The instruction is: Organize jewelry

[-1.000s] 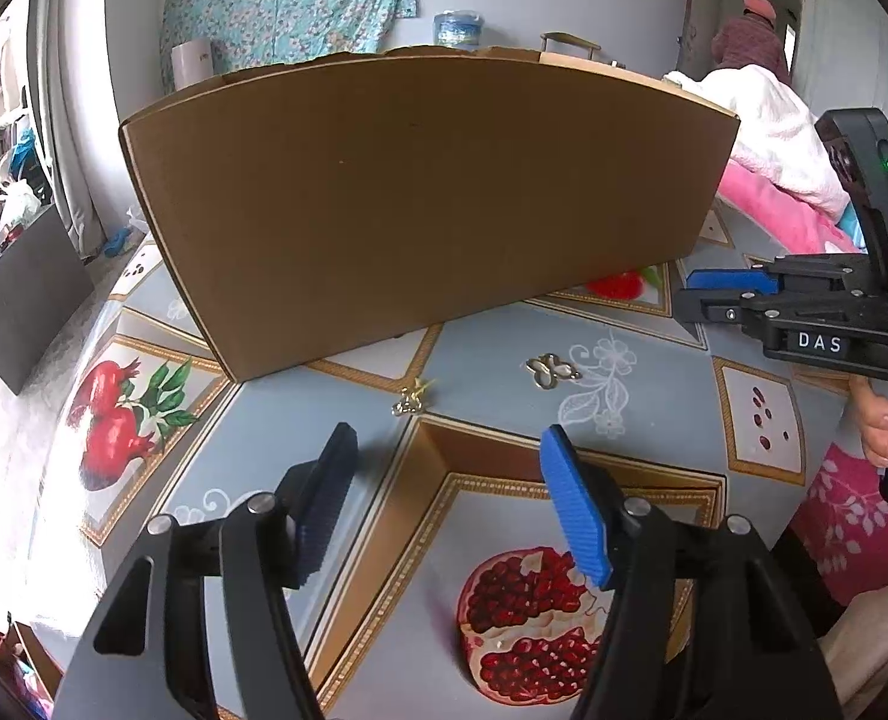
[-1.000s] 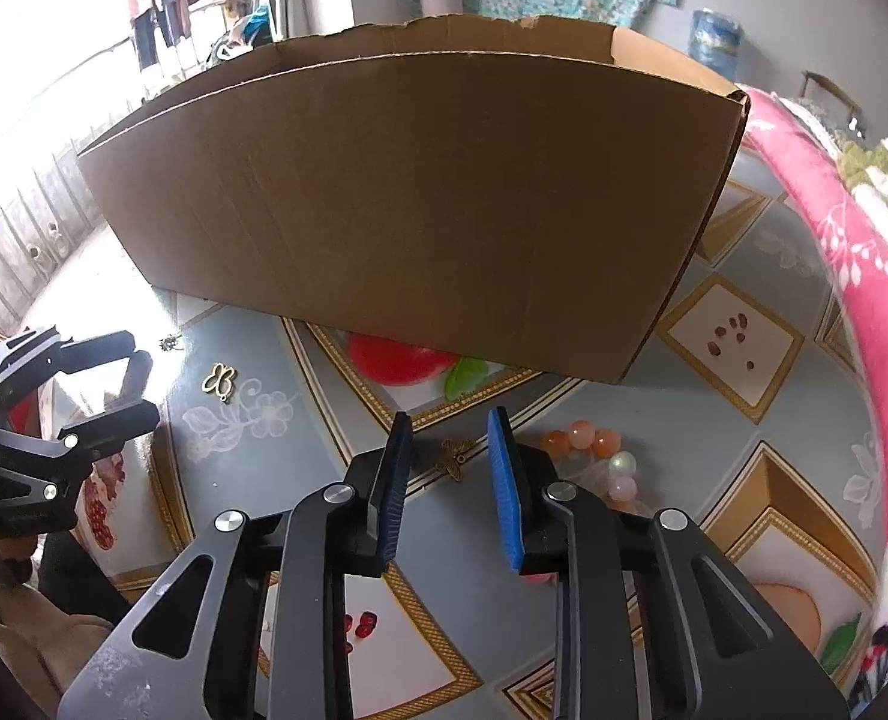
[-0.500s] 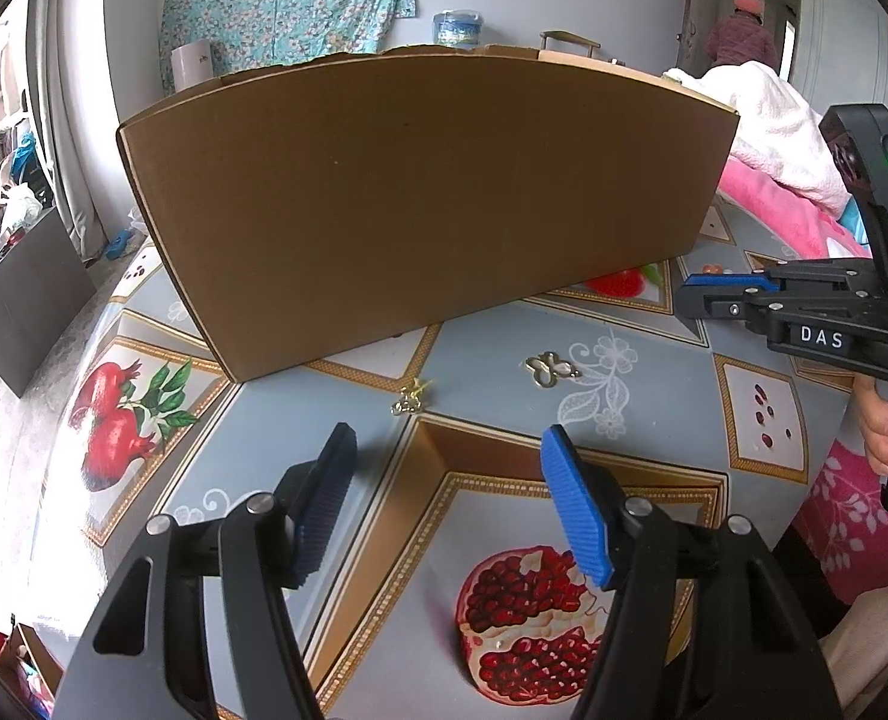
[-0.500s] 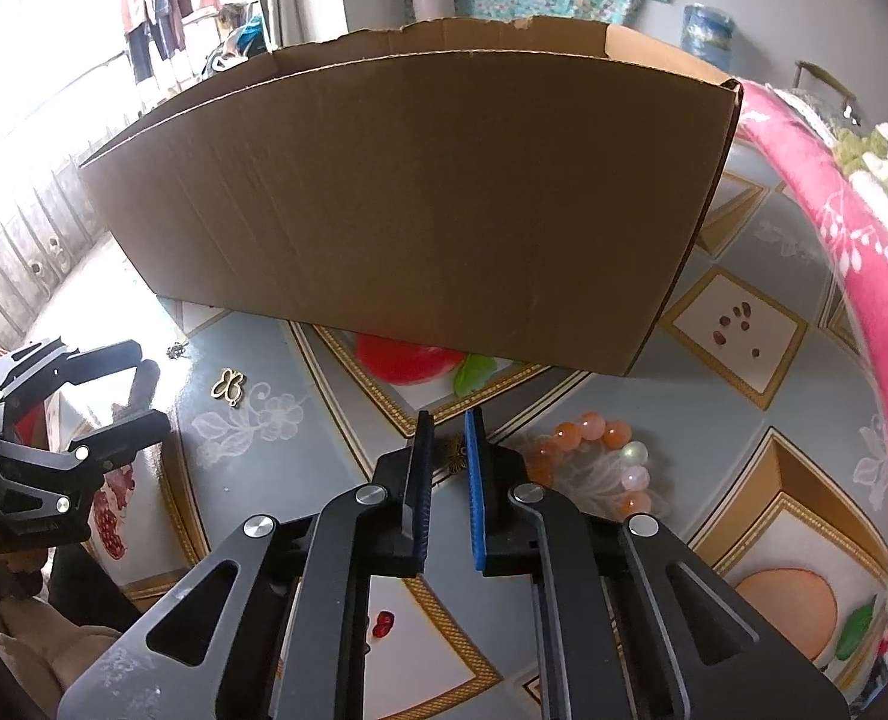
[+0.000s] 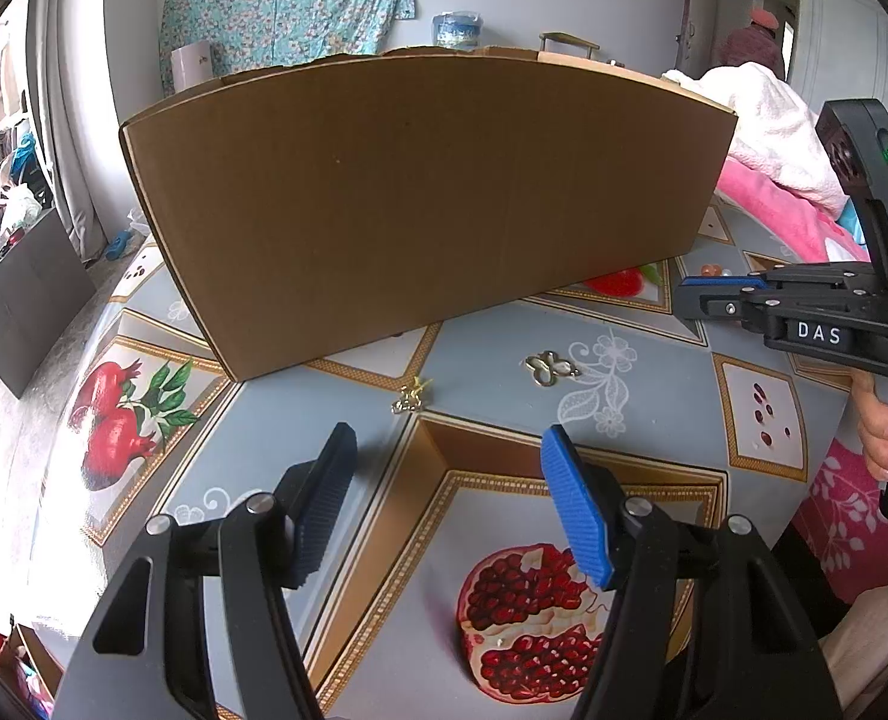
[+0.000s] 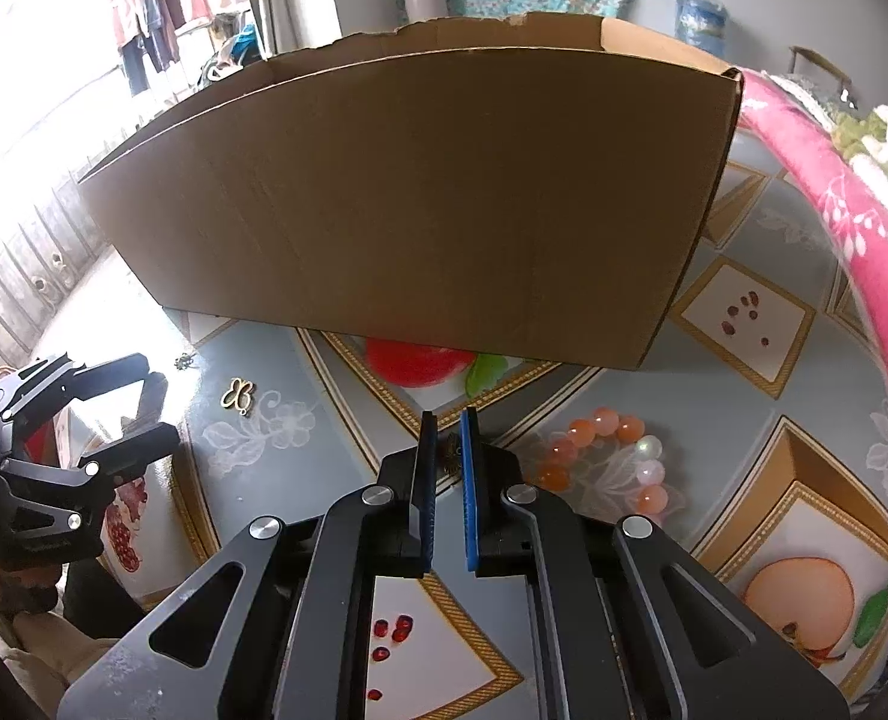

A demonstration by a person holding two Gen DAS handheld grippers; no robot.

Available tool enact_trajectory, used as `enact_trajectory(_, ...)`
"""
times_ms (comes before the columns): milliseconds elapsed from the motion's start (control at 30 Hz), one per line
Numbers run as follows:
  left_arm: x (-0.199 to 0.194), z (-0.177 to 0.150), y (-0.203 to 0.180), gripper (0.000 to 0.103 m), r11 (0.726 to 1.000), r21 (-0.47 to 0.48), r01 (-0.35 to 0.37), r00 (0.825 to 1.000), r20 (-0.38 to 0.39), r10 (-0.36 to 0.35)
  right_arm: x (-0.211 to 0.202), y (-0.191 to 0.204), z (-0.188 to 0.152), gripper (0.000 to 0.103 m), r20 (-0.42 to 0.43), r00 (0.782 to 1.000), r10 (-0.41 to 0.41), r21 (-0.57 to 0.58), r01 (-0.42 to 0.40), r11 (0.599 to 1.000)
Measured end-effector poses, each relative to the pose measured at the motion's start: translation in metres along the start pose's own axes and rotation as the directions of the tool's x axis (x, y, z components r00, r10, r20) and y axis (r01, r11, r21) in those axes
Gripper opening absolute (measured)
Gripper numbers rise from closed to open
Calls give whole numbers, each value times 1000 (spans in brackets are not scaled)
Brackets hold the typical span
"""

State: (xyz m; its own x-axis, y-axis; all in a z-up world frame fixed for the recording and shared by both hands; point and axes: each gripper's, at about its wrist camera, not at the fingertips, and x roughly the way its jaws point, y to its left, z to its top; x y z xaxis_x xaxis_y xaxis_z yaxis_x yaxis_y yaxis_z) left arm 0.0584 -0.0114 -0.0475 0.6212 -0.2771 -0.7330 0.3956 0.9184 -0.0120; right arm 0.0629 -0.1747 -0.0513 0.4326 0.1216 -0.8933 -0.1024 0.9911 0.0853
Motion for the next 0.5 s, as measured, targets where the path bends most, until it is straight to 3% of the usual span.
enact_trajectory(500,0,0,0,62,1000,1,0,1000,-1,0,-4,4,2,6,-2,1000,30,17,-30,999)
